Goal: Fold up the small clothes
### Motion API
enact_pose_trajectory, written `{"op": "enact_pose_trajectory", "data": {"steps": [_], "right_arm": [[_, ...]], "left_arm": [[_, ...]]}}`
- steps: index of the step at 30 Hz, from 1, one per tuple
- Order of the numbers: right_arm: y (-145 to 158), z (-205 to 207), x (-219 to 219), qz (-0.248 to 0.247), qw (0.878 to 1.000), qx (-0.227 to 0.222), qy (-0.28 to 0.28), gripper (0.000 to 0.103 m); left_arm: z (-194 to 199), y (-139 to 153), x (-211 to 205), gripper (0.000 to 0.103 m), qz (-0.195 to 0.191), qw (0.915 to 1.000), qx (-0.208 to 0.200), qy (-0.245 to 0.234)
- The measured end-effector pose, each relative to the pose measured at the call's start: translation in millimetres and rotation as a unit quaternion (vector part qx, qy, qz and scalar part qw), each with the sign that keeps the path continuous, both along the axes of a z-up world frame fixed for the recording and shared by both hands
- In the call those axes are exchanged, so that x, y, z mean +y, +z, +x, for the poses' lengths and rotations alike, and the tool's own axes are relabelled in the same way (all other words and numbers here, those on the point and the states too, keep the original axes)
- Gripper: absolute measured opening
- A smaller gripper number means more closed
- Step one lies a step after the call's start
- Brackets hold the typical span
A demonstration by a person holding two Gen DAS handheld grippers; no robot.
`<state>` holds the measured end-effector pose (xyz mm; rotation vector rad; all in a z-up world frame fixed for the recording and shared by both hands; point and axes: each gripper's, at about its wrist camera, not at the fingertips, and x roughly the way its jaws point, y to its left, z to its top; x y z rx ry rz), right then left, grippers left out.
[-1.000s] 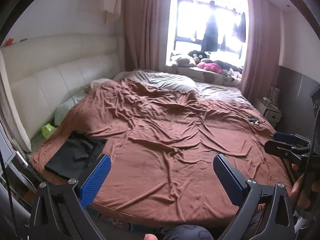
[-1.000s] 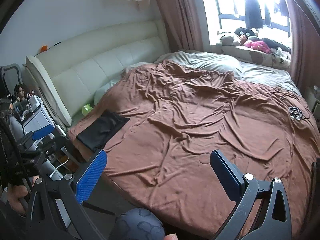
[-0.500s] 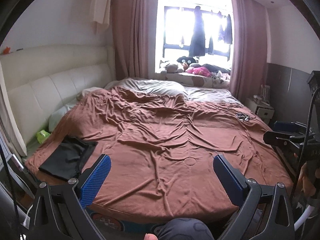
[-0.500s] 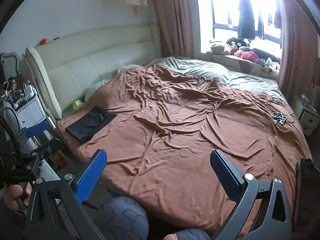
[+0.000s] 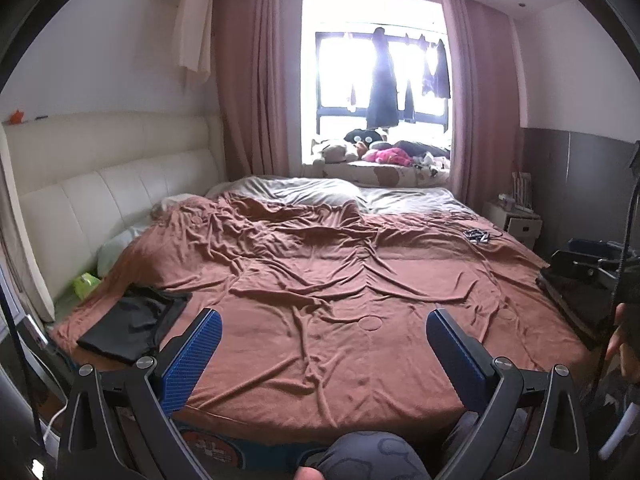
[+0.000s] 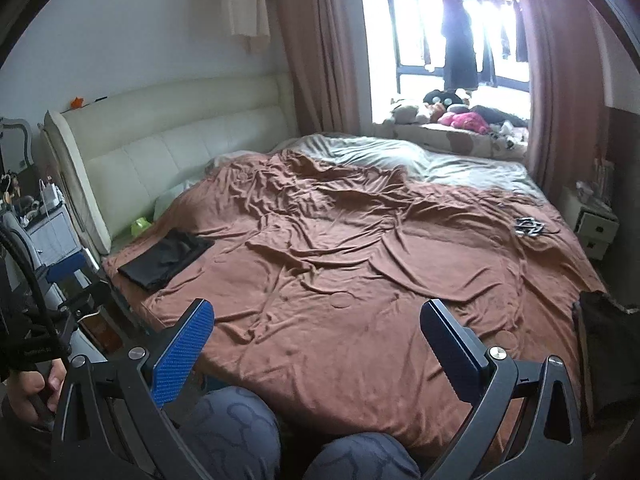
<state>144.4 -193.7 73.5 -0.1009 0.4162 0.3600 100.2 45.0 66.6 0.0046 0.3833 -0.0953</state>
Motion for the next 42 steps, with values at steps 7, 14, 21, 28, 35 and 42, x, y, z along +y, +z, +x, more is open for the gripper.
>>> {"op": "enact_pose_trajectory", "data": {"steps": [7, 14, 21, 28, 35, 42], "right_arm": [[-28.8, -16.3, -3.4, -0.003, 1.000, -0.007, -0.018, 0.103], [-42.2, -25.3, -12.4, 0.012, 0.999, 0.004, -0.030, 0.103], [-53.2, -32.1, -12.6, 0.008, 0.998, -0.005, -0.065, 0.103], [-75.2, -32.1, -14.6, 0.014, 0.998, 0.013, -0.066, 0.103], [-89.6, -27.2, -13.5, -0.005, 0.998, 0.036, -0.058, 0.103], [-90.8, -28.1, -13.4, -0.012, 0.997, 0.042, -0.059, 0.103]], "left_arm": [[-8.9, -18.0, -6.7, 0.103, -0.019, 0.9997, 0.003, -0.017], [-19.1, -32.1, -12.1, 0.103, -0.033, 0.9994, 0.008, 0.004], [-31.3, -44.3, -18.0, 0.103, -0.030, 0.9992, 0.015, 0.022], [-42.4, -58.8, -18.6, 0.103, -0.038, 0.9986, 0.022, 0.032], [-49.7, -75.6, -20.4, 0.103, -0.032, 0.9980, 0.029, 0.045], [-50.2, -85.6, -24.2, 0.103, -0.027, 0.9979, 0.037, 0.046]]}}
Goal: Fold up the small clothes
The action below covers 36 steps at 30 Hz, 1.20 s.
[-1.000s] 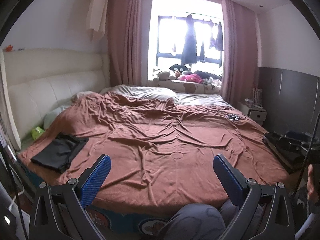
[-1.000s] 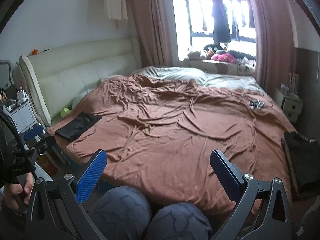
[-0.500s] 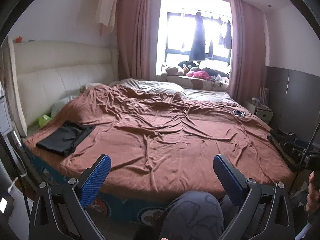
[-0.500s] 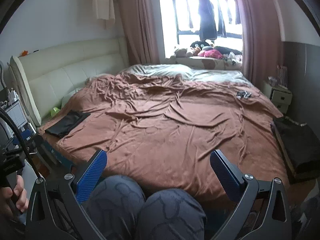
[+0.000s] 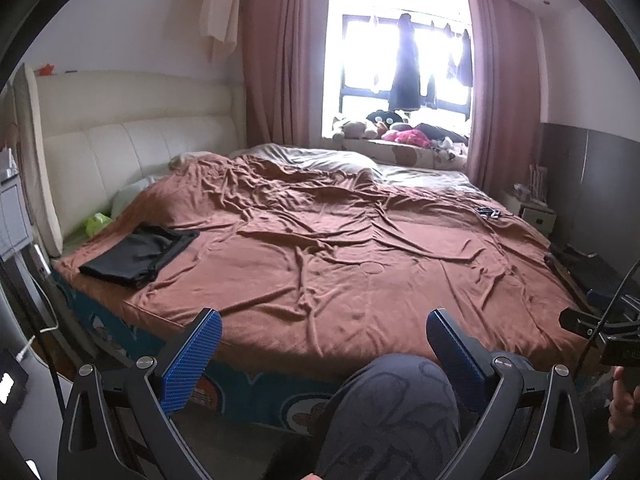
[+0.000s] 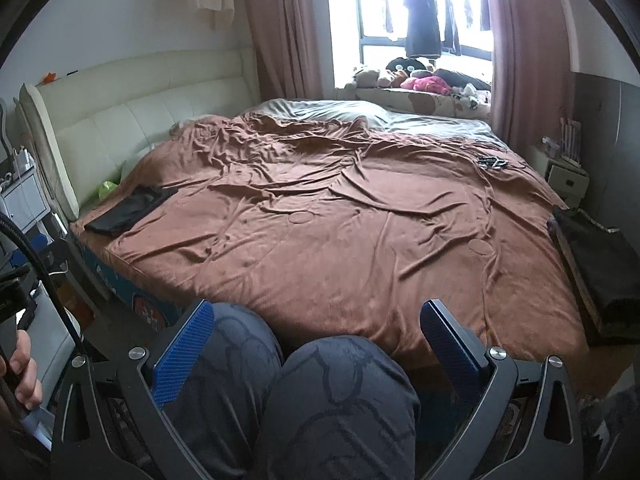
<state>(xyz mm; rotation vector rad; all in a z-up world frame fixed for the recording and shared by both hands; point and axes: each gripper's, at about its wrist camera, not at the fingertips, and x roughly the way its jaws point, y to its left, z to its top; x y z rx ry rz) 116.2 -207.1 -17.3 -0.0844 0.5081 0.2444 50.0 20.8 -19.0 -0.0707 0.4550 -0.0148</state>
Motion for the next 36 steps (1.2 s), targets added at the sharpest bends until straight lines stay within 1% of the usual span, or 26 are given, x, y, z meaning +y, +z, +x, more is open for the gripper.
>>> {"op": "enact_pose_trajectory", "data": {"steps": [7, 10, 16, 29, 36], "right_arm": [[-0.7, -0.8, 0.5, 0.002, 1.000, -0.002, -0.002, 0.103], [-2.6, -2.2, 1.0, 0.002, 1.000, -0.006, -0.007, 0.103], [-4.9, -4.6, 2.5, 0.000, 1.000, -0.006, -0.001, 0.103], [-2.4, -3.1, 1.6, 0.000, 1.000, -0.003, 0.001, 0.103], [-2.0, -3.4, 0.8, -0.002, 1.000, -0.006, -0.002, 0.103]], "left_arm": [[-3.4, -2.0, -3.2, 0.103, 0.004, 1.0000, -0.002, 0.002], [-4.3, -1.5, -3.8, 0.103, 0.002, 1.0000, -0.002, -0.002], [-5.3, -0.8, -3.7, 0.103, 0.001, 1.0000, -0.003, -0.002], [-9.4, -1.1, -3.5, 0.103, -0.009, 1.0000, -0.002, -0.001], [-9.1, -1.5, -2.2, 0.103, -0.008, 1.0000, -0.002, 0.000]]}}
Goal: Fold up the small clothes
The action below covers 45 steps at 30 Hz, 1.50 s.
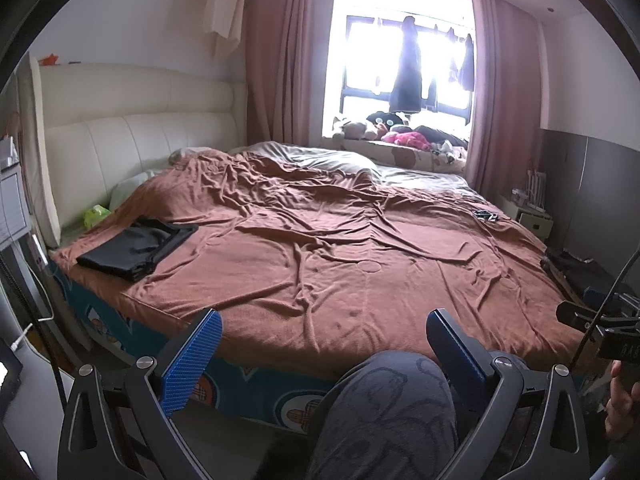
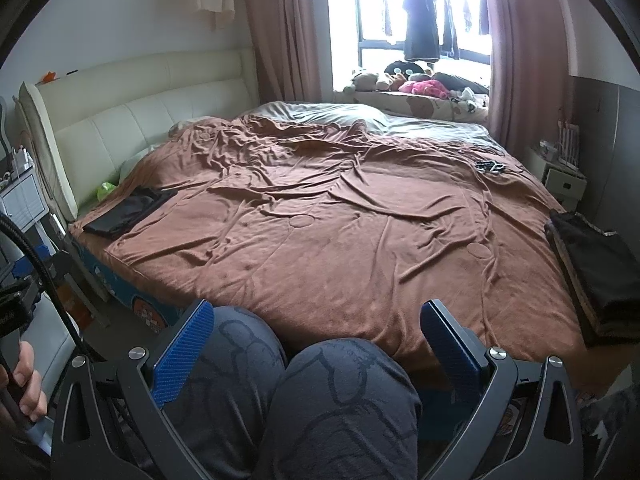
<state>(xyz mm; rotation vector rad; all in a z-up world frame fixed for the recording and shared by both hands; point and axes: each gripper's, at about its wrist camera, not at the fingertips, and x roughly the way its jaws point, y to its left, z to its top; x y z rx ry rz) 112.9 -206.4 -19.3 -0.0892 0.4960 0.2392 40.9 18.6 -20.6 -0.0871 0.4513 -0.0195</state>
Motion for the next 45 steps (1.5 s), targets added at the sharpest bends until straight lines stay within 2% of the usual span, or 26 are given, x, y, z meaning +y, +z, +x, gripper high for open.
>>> {"op": "enact_pose_trajectory", "data": {"steps": [45], "right_arm": [[0.8, 7.4, -2.6, -0.003, 1.000, -0.001, -0.009, 0.103]], "left_arm": [[-3.2, 2.7, -10.3, 0.103, -0.008, 0.9999, -0.007, -0.013]]}}
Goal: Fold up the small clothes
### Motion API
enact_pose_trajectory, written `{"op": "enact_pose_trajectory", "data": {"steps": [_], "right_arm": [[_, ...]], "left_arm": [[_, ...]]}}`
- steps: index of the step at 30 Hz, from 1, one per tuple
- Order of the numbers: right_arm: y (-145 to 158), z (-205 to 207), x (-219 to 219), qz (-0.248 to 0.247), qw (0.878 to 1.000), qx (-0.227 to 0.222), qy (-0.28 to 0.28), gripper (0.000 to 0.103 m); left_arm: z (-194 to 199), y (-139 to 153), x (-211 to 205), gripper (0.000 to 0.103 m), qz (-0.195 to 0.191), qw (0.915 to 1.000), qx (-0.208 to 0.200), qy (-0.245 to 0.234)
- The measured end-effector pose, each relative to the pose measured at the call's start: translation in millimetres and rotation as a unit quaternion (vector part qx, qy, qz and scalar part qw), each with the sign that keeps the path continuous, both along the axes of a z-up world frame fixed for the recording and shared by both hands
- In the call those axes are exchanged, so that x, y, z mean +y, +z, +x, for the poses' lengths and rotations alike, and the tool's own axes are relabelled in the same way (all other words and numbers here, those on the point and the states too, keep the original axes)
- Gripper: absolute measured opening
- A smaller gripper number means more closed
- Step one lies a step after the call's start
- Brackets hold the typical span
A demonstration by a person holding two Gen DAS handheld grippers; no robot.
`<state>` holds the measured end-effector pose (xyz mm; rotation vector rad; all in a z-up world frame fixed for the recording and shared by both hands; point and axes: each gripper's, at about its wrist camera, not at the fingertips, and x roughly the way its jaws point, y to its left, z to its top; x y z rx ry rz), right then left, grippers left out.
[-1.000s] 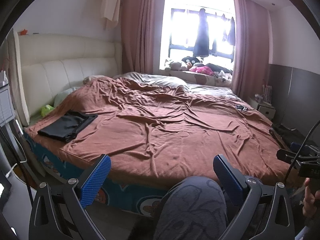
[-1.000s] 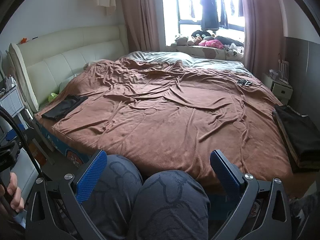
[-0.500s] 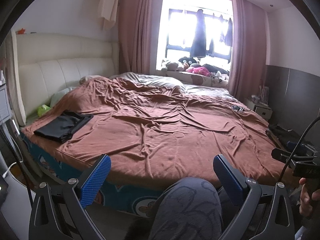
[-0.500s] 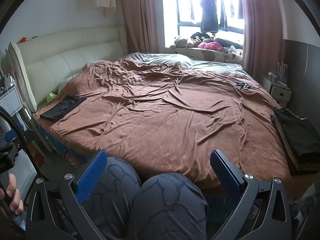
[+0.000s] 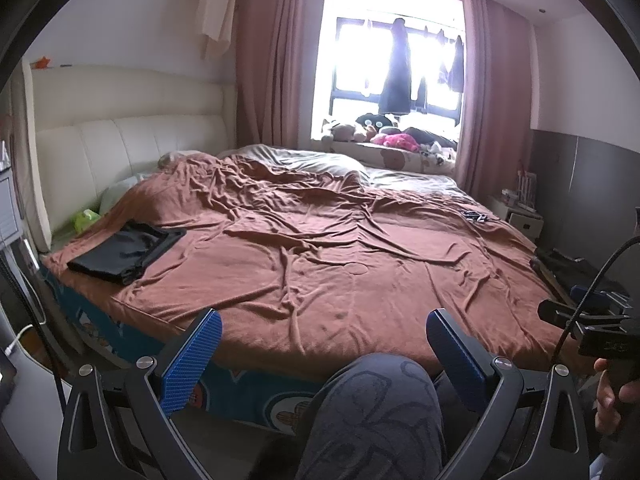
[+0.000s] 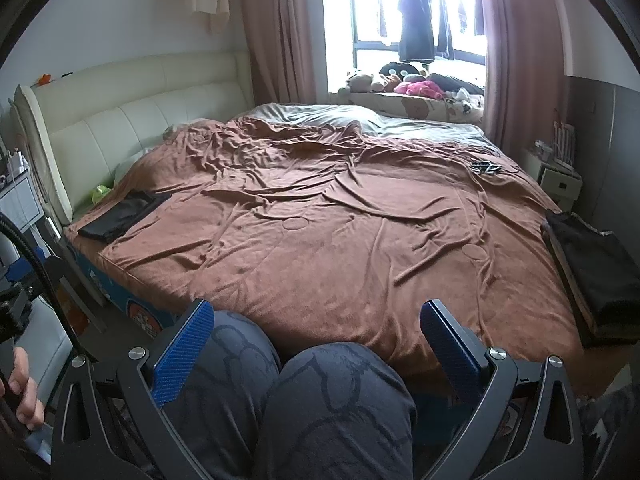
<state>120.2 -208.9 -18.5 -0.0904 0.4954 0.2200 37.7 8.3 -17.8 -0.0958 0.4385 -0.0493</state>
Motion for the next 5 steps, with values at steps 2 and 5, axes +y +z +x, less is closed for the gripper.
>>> {"op": "enact_pose_trajectory", "data": {"steps": [2, 5], "right_arm": [[0.5, 0.5, -0.4, 0.000, 1.000, 0.002, -0.002, 0.103], [2.8, -0.3, -0.5, -0.001, 1.000, -0.001, -0.004, 0.103]], "left_arm": [[-0.6, 0.7, -0.3, 0.103, 0.001, 1.0000, -0.002, -0.001], [-1.2, 0.5, -1.0, 0.103, 0.002, 1.0000, -0.002, 0.000]]}}
